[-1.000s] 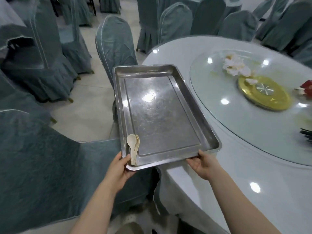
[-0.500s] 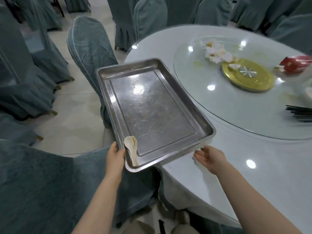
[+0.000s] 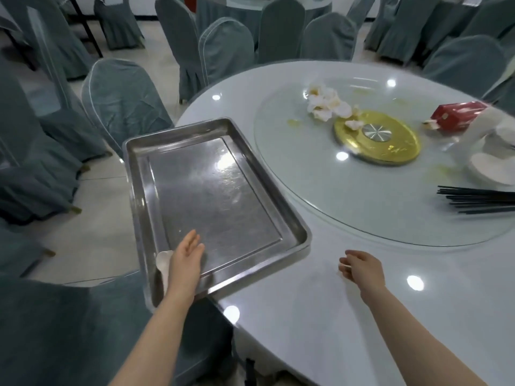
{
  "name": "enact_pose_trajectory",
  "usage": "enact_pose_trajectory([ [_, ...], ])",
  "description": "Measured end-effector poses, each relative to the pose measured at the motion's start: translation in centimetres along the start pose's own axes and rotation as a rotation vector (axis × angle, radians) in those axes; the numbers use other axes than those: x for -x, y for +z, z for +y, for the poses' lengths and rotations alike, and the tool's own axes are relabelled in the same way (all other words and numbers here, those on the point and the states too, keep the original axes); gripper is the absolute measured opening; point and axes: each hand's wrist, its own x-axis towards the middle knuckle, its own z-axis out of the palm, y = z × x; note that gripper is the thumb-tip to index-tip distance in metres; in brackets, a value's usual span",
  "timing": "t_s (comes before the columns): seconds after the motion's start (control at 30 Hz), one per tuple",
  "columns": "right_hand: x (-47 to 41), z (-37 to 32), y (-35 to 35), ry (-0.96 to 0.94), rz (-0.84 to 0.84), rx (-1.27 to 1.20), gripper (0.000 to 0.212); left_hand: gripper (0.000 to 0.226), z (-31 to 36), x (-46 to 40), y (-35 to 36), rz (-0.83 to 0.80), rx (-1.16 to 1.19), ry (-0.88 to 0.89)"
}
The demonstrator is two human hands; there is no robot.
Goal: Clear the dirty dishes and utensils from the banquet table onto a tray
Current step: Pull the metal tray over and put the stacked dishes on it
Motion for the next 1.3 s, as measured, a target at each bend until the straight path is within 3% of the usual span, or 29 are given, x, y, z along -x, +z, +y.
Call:
enact_pose_trajectory([
  [0.23, -7.3, -1.5, -7.2, -0.355, 0.188, 0.487, 0.036, 0.043, -0.2, 0.2, 6.2, 0.040, -0.109, -0.046],
  [0.3, -9.8, -1.2, -9.8, -0.423, 0.246, 0.644, 0.049, 0.043, -0.6, 0.0, 8.2, 0.026, -0.172, -0.062],
  [0.37, -11.8, -0.5, -12.4, -0.399, 0.193, 0.924, 0.066, 0.043, -1.0, 0.2, 10.0, 0.002, -0.284, -0.084],
  [0.47, -13.1, 1.6, -14.5, -0.413, 0.127, 1.250, 0.081, 0.023, -1.6, 0.8, 12.3, -0.062, -0.494, -0.108],
  [0.5, -13.2, 1.9, -14.4, -0.425, 0.127, 1.255, 0.083, 0.018, -1.7, 0.9, 12.9, -0.107, -0.601, -0.127],
  [0.6, -13.0, 1.6, -13.0, -0.381, 0.144, 1.172, 0.084, 0.053, -1.9, 0.2, 14.0, -0.265, -1.022, -0.206],
  [0.7, -12.3, 1.6, -11.6, -0.373, 0.166, 1.198, 0.083, 0.043, -1.9, 0.0, 14.6, -0.355, -1.200, -0.195],
  [0.9, -11.0, 1.1, -8.2, -0.444, 0.094, 1.262, 0.077, 0.037, -2.0, 0.6, 14.4, -0.353, -1.219, -0.199],
  [1.17, -11.1, -0.1, -4.1, -0.734, -0.149, 1.307, 0.074, 0.034, -1.9, 0.6, 14.2, -0.365, -1.222, -0.190],
  [1.3, -10.7, 0.6, -4.9, -0.712, -0.109, 1.315, 0.076, 0.037, -1.8, 0.2, 14.4, -0.395, -1.211, -0.183],
])
